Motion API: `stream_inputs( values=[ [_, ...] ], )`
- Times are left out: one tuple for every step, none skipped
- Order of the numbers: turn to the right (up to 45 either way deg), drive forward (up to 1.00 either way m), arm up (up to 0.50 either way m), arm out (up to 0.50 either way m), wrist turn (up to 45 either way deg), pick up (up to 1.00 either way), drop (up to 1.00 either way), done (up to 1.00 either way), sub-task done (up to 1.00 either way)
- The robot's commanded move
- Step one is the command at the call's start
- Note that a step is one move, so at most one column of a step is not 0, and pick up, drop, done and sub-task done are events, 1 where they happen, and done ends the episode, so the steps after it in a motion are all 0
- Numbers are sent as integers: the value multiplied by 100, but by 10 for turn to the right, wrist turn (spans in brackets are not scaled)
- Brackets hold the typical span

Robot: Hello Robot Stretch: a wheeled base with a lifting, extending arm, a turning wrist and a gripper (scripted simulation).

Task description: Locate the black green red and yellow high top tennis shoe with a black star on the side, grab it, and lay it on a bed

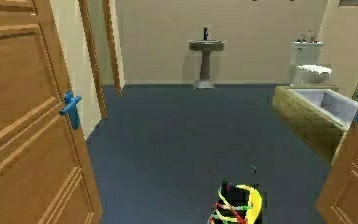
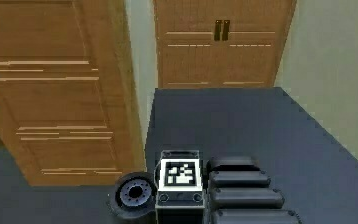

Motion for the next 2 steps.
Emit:
stream_inputs(
  values=[
    [0, 100, 0, 0, 0, 0, 0, 0, 0],
    [-60, 0, 0, 0, 0, 0, 0, 0, 0]
  ],
)
